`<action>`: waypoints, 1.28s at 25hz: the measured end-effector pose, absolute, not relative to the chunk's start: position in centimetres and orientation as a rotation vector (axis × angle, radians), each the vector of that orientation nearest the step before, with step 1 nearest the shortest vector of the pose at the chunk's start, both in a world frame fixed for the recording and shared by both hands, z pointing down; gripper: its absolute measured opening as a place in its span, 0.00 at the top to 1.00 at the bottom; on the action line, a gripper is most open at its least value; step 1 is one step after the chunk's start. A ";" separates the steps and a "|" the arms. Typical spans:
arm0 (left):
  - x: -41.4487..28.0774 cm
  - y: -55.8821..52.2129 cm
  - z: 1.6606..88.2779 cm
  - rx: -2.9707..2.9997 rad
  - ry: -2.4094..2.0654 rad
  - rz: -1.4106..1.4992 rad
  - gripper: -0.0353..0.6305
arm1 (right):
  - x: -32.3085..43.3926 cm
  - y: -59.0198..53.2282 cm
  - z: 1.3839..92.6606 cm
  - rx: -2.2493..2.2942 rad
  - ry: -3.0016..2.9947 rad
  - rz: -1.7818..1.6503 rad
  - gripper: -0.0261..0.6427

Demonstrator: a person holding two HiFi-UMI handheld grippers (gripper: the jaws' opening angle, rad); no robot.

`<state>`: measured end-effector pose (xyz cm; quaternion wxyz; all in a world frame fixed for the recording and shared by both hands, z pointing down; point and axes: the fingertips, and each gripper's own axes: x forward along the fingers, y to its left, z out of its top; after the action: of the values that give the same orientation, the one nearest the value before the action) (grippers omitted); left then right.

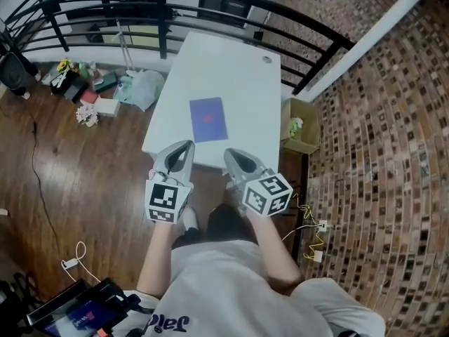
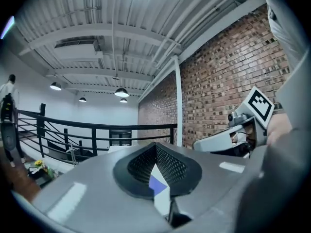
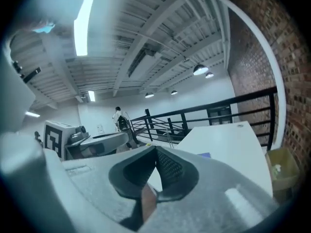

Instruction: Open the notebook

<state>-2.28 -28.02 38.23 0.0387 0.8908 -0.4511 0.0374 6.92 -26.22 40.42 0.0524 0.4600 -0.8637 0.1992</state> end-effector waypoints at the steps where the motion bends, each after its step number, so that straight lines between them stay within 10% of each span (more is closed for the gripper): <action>1: -2.1 -28.6 38.9 2.730 -1.372 0.121 0.92 | 7.6 -27.0 41.3 1.399 -2.613 0.666 0.97; 32: 2.8 -46.3 56.9 2.502 -1.254 0.389 0.92 | 17.6 -46.7 64.1 0.890 -2.220 1.106 0.67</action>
<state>2.79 -46.26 56.91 0.1575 0.8745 -0.4382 0.1358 17.59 -46.69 64.08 0.2507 0.3268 -0.8156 0.4064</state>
